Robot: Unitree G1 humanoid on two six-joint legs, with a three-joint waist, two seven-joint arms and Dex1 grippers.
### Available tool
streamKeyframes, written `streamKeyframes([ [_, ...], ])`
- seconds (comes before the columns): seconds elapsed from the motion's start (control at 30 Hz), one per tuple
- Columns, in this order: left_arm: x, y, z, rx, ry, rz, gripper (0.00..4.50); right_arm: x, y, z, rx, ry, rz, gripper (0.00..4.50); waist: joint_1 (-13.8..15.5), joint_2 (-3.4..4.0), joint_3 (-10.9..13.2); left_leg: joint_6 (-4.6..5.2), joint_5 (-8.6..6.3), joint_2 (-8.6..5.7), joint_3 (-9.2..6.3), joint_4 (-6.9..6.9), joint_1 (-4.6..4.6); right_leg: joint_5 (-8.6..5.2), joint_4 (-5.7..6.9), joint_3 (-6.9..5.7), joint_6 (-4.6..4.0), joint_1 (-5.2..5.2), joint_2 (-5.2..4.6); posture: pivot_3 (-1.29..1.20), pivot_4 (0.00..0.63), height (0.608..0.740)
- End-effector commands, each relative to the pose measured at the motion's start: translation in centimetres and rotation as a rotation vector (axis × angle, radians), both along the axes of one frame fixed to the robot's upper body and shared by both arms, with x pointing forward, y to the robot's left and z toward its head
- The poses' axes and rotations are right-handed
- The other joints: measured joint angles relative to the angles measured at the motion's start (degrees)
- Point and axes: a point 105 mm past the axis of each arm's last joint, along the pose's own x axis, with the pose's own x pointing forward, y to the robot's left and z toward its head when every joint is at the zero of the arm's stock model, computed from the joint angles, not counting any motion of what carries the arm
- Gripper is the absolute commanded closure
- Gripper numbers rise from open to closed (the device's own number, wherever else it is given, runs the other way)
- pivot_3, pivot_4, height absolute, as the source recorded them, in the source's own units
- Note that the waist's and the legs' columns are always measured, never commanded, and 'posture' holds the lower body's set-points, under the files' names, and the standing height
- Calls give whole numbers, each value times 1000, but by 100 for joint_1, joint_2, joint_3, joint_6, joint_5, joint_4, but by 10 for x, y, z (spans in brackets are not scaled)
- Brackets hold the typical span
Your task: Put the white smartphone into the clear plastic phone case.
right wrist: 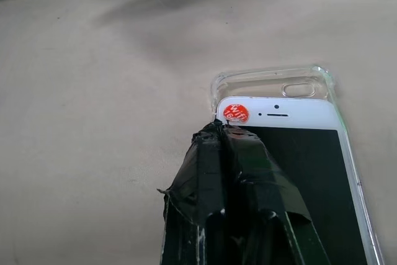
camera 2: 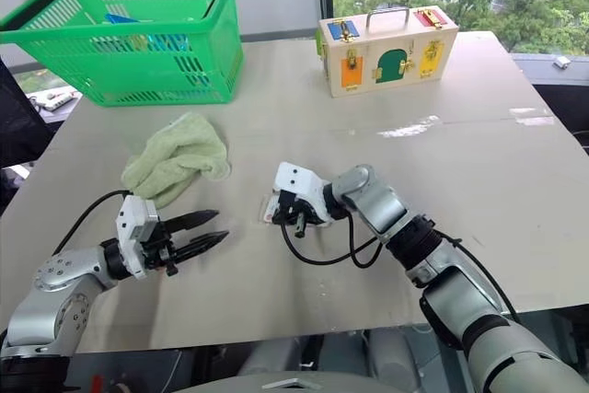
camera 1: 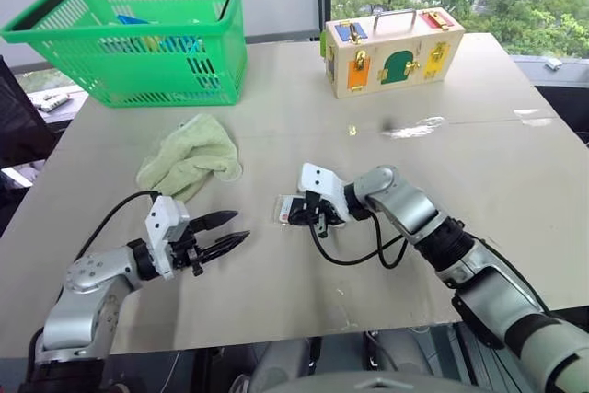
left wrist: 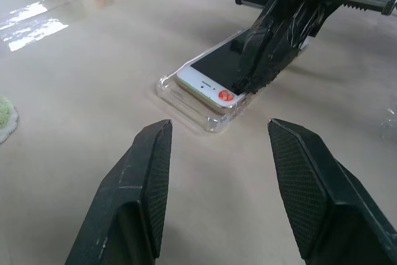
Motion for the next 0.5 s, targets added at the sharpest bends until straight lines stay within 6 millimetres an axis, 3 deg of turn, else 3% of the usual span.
streamKeyframes([
  [0.03,0,-2,11,-1,-38,-13,1999,-5,-26,-56,-178,130,-90,4500,0,7,-9,0,0,0,0,0,0,0,0,0,0,0,0,0,150,740],
  [0.27,0,-2,13,3,-37,-14,1999,4,-28,-60,-198,132,-130,4500,-1,26,-40,-1,0,3,-2,-1,7,-1,0,2,2,2,6,0,150,740],
  [0.5,-3,0,11,4,-31,-9,1999,3,-31,-77,-261,199,-125,4500,-26,48,-85,-1,0,5,-1,-5,15,-9,1,3,12,4,6,0,150,740],
])
